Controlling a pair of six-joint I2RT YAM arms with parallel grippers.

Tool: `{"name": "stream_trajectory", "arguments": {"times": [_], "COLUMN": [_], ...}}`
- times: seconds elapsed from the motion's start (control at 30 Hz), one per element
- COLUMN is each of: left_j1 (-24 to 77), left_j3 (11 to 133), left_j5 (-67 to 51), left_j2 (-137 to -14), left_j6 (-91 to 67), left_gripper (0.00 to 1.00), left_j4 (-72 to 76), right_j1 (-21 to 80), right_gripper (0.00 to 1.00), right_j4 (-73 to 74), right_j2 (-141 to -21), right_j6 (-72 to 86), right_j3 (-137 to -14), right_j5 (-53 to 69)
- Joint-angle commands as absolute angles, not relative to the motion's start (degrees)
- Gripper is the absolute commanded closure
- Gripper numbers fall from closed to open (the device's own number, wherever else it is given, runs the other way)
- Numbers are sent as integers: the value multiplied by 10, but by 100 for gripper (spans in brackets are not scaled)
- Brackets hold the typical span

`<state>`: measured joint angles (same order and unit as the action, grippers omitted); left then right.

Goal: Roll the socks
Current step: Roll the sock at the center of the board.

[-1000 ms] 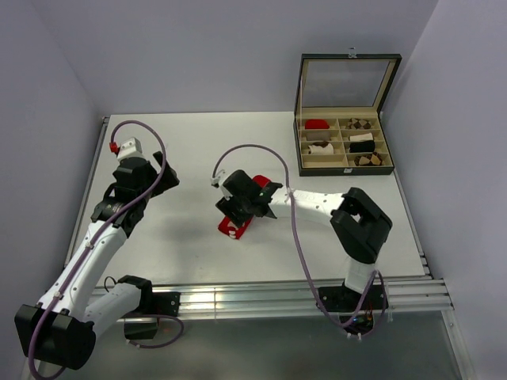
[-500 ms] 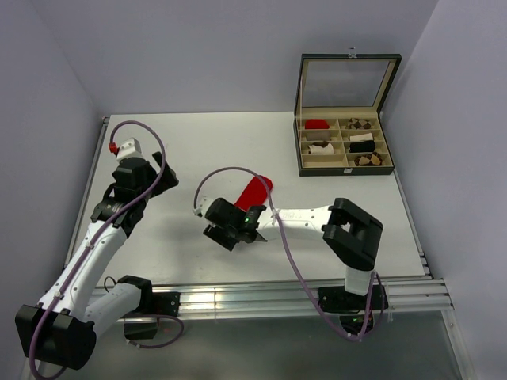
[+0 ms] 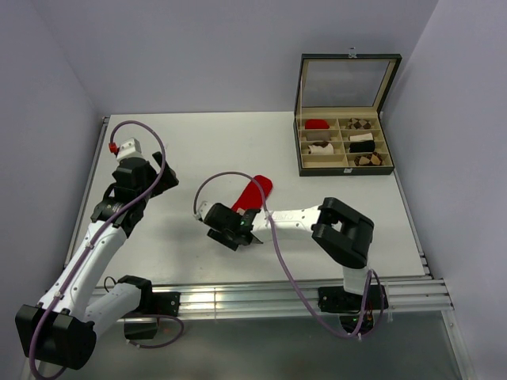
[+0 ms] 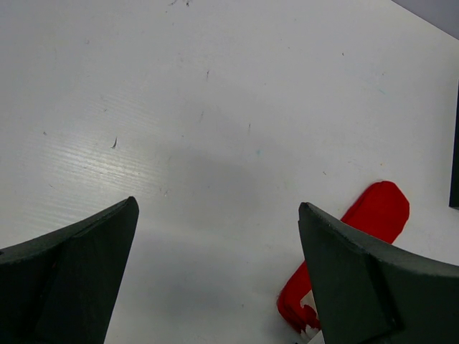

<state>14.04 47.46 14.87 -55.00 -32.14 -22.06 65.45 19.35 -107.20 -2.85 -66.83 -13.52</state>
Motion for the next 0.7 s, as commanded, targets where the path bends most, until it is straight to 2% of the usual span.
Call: {"name": "stream_trajectory", "arguments": {"times": [0.0, 0.27, 0.33, 0.47, 0.67], "left_j1": [138, 138, 138, 138, 138], "left_j3": [471, 469, 469, 468, 469], "left_j5": [144, 140, 139, 136, 114], "left_j2": [-548, -547, -547, -545, -552], "left_j6": [-315, -315, -314, -313, -324], "left_gripper": [0, 0, 0, 1, 1], "left_j4": [-201, -200, -200, -197, -196], "right_j1": [661, 667, 668, 669, 667], "right_gripper": [44, 44, 48, 70, 97], "right_j4": [196, 203, 211, 214, 197], "right_j2": [-1095, -1121, -1131, -1143, -1135], "right_j6": [-40, -42, -41, -40, -38], "right_j3": [-680, -682, -687, -690, -693], "right_j5": [-169, -200, -196, -200, -172]}}
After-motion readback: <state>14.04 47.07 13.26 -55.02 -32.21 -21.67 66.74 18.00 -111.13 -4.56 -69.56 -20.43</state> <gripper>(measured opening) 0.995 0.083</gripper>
